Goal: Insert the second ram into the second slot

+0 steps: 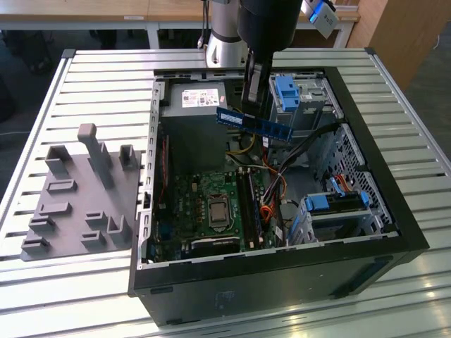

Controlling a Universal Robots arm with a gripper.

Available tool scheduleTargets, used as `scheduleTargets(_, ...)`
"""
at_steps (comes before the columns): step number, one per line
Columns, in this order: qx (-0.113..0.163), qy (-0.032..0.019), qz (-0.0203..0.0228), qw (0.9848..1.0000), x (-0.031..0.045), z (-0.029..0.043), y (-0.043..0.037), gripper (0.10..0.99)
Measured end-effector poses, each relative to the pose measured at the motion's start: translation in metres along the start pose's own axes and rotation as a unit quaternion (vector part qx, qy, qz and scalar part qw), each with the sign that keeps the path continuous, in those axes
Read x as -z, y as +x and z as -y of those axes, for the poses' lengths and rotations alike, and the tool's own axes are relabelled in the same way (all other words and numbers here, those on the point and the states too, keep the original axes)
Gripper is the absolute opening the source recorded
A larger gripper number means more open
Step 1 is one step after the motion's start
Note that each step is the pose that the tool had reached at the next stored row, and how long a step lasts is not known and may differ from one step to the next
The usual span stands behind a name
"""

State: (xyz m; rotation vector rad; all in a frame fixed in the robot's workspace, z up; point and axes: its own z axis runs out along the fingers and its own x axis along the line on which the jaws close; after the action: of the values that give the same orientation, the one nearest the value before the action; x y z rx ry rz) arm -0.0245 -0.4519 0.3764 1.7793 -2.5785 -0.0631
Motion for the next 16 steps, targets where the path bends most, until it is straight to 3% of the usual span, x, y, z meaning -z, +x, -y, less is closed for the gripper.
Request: scheduleTargets(16, -0.006, 0.0001, 0.0002, 1.0, 0.0, 0.0, 0.0, 0.137)
